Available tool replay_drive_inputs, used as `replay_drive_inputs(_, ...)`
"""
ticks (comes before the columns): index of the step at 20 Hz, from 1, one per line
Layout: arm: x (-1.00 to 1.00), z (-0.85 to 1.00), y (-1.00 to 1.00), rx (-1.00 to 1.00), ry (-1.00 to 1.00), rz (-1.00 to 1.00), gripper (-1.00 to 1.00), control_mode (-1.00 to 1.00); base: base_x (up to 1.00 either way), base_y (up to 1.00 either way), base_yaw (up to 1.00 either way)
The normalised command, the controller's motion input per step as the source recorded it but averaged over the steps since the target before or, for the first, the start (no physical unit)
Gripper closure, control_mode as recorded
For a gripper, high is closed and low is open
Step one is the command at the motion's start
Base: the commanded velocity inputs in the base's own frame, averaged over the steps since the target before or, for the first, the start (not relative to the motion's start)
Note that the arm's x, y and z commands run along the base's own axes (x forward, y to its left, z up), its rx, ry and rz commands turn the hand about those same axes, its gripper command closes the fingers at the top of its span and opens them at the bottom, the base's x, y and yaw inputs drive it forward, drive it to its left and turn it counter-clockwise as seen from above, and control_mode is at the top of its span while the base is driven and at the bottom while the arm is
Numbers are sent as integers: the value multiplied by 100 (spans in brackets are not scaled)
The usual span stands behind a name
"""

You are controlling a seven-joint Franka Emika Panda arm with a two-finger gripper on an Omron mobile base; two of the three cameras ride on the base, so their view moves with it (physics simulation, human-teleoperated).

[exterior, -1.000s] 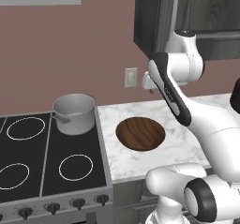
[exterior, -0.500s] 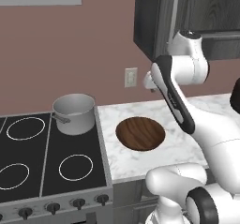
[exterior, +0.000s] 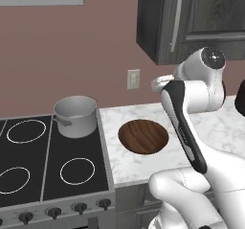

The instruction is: Open the cabinet and move the ladle to the pot. Then close the cabinet.

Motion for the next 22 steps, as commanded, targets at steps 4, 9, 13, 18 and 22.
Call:
replay_drive_inputs(4,0,42,-21,-1,-33,0,-100,-100,0,0,0)
replay_drive_inputs(9,0,51,-29,-2,-30,2,-100,-100,0,0,0)
replay_drive_inputs(13,8,54,-11,-3,-30,3,-100,-100,0,0,0)
replay_drive_inputs(18,28,56,0,-9,-27,0,-100,-100,0,0,0)
replay_drive_inputs(22,30,25,0,-1,-14,0,-100,-100,0,0,0)
